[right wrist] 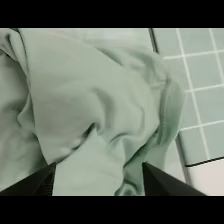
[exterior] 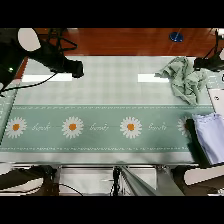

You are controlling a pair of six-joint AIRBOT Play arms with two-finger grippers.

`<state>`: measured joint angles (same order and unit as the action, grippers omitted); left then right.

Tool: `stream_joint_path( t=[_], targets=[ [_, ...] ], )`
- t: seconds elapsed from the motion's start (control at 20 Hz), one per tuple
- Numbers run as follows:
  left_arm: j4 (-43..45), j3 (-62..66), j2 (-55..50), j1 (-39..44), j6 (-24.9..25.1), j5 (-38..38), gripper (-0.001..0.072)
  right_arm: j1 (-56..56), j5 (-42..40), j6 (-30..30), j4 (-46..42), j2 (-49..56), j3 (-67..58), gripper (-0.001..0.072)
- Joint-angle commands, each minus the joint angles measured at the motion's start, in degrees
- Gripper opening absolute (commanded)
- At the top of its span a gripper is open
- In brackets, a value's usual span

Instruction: Fold the shirts.

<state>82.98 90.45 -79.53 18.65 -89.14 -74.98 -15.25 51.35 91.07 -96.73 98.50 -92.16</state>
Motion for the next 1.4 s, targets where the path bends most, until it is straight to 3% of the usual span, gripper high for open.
stream_joint_path(
  t=[0.0,0.15,0.2,0.25,0.3,0.45,0.6,0.8,0.95,1.1,1.35],
  targets=[
    [-4.9,0.1,0.5,0.1,0.9,-2.4,0.0720,-2.6,1.0,-0.7,6.8,6.1,-0.1,0.0613],
    [-6.6,0.1,0.5,0.8,1.0,-2.4,0.0720,-2.3,2.8,-1.2,9.7,10.4,-0.1,0.0573],
    [-6.7,0.1,0.5,1.1,1.0,-2.4,0.0720,-2.3,3.8,-2.4,12.7,11.5,-0.1,0.0401],
    [-6.7,0.1,0.5,1.3,1.0,-2.4,0.0720,-2.3,4.2,-3.8,15.0,12.0,-0.1,0.0177],
    [-6.7,0.1,0.5,1.3,1.0,-2.4,0.0720,-2.3,4.5,-4.3,17.0,11.6,-0.3,0.0025],
    [-7.0,0.1,1.1,1.3,1.0,-2.4,0.0720,-1.8,5.1,-9.4,21.2,6.1,-3.4,0.0024],
    [-11.0,0.1,3.1,1.2,1.0,-2.1,0.0720,0.1,7.3,-13.4,28.5,-5.8,-8.2,0.0023],
    [-19.3,0.1,10.1,1.3,1.0,-2.1,0.0718,7.6,9.6,-13.6,31.6,-24.2,-10.0,0.0024],
    [-19.6,0.1,18.1,1.3,-0.7,-2.5,0.0710,14.0,12.1,-12.6,31.7,-33.5,-10.0,0.0024],
    [-19.6,0.1,25.7,1.4,-2.8,-4.2,0.0711,20.4,19.3,-7.3,32.5,-38.0,-10.0,0.0024],
    [-19.8,-0.3,31.7,2.1,-5.4,-7.6,0.0710,36.3,27.4,-5.5,32.8,-33.6,-10.0,0.0024]
  ],
)
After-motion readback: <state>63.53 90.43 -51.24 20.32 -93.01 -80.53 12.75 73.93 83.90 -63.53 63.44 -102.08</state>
